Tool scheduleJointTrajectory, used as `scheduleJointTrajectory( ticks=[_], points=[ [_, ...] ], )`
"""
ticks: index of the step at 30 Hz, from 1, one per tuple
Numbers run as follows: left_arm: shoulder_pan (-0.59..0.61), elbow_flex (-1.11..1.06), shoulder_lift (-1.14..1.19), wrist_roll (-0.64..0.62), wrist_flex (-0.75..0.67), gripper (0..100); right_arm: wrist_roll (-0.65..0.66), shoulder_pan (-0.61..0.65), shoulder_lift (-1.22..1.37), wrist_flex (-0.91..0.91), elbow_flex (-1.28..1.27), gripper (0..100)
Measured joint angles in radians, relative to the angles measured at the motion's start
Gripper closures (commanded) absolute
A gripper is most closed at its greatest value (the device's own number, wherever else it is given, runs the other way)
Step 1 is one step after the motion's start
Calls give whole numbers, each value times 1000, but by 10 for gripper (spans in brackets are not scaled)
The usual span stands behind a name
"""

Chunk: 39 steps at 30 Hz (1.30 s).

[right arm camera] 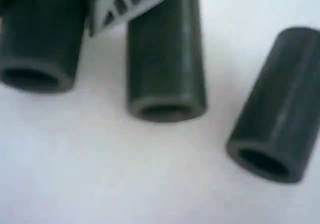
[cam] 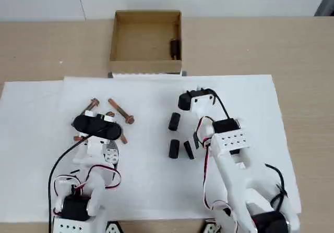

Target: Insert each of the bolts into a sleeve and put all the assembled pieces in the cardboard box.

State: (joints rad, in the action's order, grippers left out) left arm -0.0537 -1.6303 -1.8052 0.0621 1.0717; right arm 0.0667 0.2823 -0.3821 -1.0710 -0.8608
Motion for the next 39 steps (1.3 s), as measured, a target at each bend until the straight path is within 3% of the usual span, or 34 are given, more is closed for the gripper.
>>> scheduleJointTrajectory(
  ticks=[7, 12, 22, 39],
  points=[
    [0, 0, 0, 0, 0, 994, 0, 0, 46, 11, 8, 901],
    [0, 0, 0, 0, 0, 994, 0, -2, 54, 11, 11, 998],
    [0, 0, 0, 0, 0, 994, 57, -3, 61, 0, 28, 996],
    [0, 0, 0, 0, 0, 994, 2, 5, 54, -591, 634, 995]
  ],
)
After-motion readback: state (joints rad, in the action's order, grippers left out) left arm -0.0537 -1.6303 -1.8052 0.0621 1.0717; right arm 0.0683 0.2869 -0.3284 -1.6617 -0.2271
